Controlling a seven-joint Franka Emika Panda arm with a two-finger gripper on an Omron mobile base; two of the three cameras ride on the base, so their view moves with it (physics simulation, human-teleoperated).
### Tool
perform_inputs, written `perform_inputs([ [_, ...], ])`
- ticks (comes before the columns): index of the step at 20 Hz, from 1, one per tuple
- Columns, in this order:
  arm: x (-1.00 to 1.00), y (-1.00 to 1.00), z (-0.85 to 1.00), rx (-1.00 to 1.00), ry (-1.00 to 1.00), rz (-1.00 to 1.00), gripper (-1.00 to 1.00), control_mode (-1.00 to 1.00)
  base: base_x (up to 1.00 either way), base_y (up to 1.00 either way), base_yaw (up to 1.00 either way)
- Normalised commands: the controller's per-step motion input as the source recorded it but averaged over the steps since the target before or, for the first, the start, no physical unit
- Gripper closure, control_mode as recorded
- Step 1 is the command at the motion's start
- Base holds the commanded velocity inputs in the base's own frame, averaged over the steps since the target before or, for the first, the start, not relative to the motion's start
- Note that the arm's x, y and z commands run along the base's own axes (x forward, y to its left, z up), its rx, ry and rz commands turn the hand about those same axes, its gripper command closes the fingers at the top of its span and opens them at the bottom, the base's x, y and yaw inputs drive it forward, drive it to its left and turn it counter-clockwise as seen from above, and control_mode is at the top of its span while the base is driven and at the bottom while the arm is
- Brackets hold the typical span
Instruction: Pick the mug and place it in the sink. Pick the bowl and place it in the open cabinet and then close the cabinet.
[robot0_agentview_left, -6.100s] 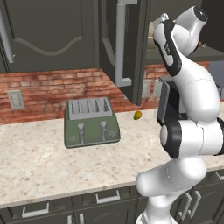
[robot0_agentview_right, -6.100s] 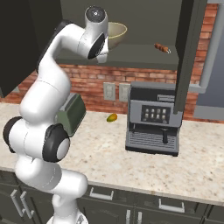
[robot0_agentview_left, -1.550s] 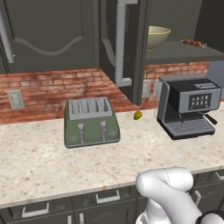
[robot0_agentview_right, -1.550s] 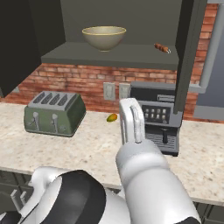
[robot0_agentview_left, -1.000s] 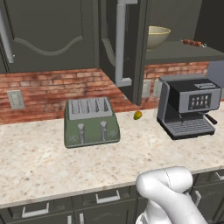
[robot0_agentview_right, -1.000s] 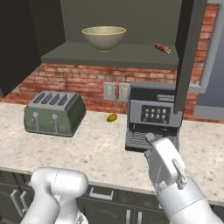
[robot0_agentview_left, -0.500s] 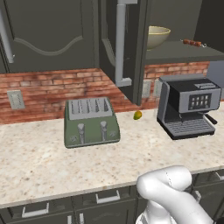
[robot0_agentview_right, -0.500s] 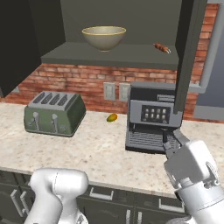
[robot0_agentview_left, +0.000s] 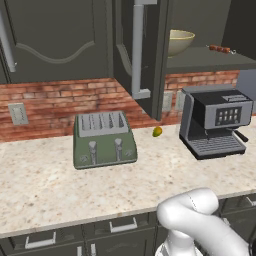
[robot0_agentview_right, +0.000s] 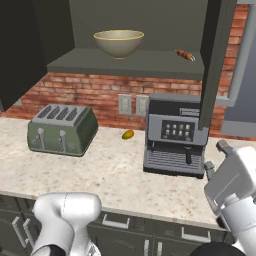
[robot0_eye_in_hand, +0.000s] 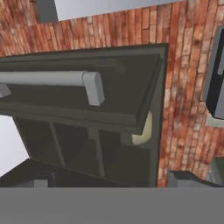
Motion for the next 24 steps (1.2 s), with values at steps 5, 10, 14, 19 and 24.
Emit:
perform_inputs([
  [5,0.37,-0.30,0.00,0.00,0.00,0.00,-1.00,-1.00,0.00,0.00,0.00],
  [10,0.48,-0.04,-0.01,0.00,0.00,0.00,-1.00,-1.00,0.00,0.00,0.00],
  [14,0.53,0.00,-0.09,-0.01,0.00,0.00,-1.00,-1.00,0.00,0.00,0.00],
  [19,0.38,0.00,-0.03,-0.02,0.00,0.00,-1.00,-1.00,0.00,0.00,0.00],
  [24,0.18,0.05,0.00,-0.07,-0.03,0.01,-1.00,-1.00,0.00,0.00,0.00],
])
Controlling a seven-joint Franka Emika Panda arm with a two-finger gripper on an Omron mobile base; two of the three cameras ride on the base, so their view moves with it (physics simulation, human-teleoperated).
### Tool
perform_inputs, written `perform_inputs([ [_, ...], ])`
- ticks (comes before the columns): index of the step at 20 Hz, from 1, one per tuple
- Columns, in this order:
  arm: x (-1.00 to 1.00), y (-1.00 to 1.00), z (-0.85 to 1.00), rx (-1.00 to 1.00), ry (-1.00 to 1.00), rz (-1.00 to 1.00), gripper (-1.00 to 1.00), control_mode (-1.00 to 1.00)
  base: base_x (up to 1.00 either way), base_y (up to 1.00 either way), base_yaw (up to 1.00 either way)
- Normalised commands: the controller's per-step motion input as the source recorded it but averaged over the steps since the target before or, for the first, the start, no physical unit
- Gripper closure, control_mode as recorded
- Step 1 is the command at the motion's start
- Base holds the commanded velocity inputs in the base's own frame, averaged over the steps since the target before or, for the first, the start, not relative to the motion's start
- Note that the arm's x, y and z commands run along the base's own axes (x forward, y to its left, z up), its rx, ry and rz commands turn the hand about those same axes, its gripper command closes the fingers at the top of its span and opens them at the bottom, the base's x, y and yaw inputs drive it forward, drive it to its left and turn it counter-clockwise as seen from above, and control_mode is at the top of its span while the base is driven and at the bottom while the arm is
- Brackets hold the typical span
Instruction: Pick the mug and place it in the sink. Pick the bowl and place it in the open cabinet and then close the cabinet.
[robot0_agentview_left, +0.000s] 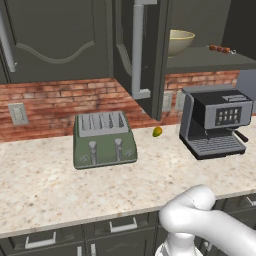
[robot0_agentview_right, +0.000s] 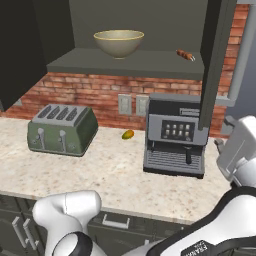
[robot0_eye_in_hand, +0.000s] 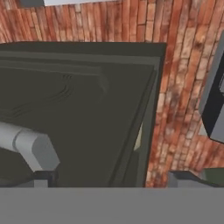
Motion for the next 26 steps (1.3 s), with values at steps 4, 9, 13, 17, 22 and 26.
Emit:
perform_inputs([
  [4,0.08,0.15,0.00,-0.09,-0.02,0.01,-1.00,-1.00,0.00,0.00,0.00],
  [9,0.18,0.14,0.00,-0.08,0.00,0.02,-1.00,-1.00,0.00,0.00,0.00],
  [13,0.43,0.05,0.00,-0.03,0.05,0.01,-1.00,-1.00,0.00,0.00,0.00],
  [17,0.38,-0.06,0.00,0.00,0.17,0.05,-1.00,-1.00,0.00,0.00,0.00],
  [22,0.03,0.56,-0.03,-0.05,0.05,0.08,-1.00,-1.00,0.00,0.00,0.00],
  [26,0.10,1.00,-0.01,-0.19,-0.02,0.03,-1.00,-1.00,0.00,0.00,0.00],
])
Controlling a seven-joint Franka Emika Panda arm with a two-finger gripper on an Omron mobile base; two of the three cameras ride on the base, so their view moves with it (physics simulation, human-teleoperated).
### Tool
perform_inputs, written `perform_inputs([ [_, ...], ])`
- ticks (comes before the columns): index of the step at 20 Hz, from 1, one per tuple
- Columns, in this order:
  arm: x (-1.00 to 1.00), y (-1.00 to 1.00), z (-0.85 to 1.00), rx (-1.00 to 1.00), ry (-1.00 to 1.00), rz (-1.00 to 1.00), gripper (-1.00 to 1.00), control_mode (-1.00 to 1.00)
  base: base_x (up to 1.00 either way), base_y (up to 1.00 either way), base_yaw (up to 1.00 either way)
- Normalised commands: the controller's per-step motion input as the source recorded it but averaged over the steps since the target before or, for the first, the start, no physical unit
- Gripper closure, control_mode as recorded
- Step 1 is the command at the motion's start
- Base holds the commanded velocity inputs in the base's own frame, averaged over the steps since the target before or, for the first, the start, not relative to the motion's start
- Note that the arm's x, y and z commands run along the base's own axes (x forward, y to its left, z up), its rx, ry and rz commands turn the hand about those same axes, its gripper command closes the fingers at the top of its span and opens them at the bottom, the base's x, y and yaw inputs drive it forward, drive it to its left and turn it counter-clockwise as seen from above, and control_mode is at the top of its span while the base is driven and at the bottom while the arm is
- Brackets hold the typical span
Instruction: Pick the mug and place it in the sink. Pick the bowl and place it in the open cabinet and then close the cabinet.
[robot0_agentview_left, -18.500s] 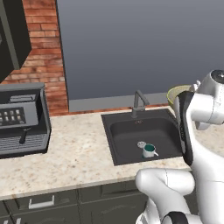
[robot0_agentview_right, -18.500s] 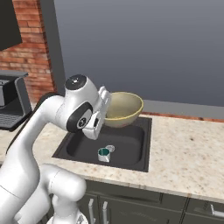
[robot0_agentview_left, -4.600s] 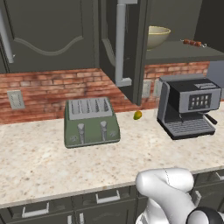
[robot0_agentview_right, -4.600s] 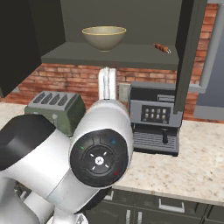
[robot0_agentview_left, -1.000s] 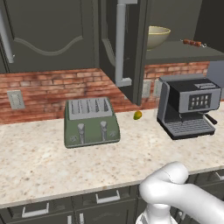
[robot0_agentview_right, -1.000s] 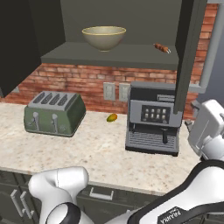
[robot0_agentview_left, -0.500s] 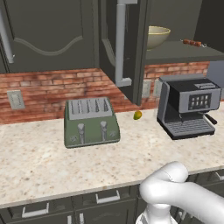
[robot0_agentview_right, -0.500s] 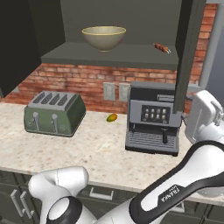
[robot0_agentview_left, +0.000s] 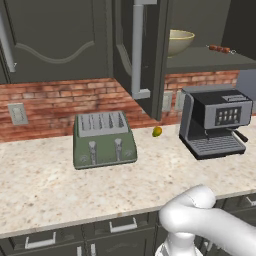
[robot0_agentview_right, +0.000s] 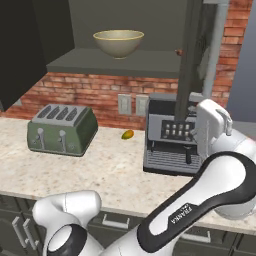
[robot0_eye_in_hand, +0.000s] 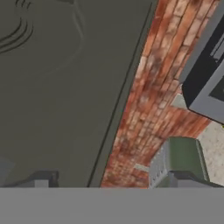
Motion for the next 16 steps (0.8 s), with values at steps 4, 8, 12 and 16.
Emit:
perform_inputs([
  [4,0.92,1.00,0.00,-0.12,0.00,-0.01,-1.00,-1.00,0.00,0.00,0.00],
  [8,0.79,1.00,0.08,-0.10,-0.12,-0.15,-1.00,-1.00,0.00,0.00,0.00],
  [12,0.64,1.00,0.00,-0.06,-0.14,-0.27,-1.00,-1.00,0.00,0.00,0.00],
  [16,0.74,0.95,0.13,-0.07,-0.07,-0.35,-1.00,-1.00,0.00,0.00,0.00],
])
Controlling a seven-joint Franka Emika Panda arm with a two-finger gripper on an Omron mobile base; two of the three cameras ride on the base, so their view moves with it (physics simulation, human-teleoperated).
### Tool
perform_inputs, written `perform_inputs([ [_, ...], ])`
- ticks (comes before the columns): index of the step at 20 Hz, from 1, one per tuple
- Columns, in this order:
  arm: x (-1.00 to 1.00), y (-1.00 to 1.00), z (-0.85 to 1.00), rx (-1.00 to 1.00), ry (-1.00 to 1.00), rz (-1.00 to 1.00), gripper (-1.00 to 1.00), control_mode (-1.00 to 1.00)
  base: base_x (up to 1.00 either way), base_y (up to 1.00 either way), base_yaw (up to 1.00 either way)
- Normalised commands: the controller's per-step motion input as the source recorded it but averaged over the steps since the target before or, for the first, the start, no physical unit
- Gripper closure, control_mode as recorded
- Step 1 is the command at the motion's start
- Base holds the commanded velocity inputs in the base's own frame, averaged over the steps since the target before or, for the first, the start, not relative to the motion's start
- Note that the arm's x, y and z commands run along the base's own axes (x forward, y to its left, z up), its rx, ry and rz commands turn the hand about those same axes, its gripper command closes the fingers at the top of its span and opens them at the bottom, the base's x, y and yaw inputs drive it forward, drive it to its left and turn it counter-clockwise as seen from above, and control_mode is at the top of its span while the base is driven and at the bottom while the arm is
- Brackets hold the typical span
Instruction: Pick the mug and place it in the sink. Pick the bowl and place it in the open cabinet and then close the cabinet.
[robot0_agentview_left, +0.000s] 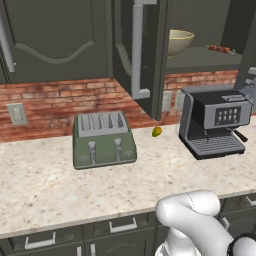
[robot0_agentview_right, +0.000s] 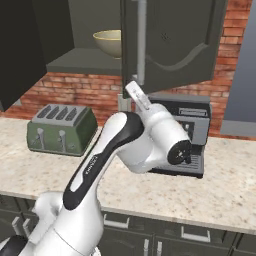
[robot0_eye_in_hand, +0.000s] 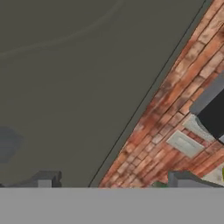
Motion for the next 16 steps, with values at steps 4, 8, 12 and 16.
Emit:
perform_inputs([
  [4,0.72,0.42,0.56,-0.08,0.10,-0.35,-1.00,-1.00,0.00,0.00,0.00],
  [8,0.69,0.00,0.98,0.00,0.28,-0.29,-1.00,-1.00,0.00,0.00,0.00],
  [12,0.69,0.00,0.71,0.00,0.33,-0.26,-1.00,-1.00,0.00,0.00,0.00],
  [16,0.90,0.01,0.08,-0.03,0.34,-0.23,-1.00,-1.00,0.00,0.00,0.00],
])
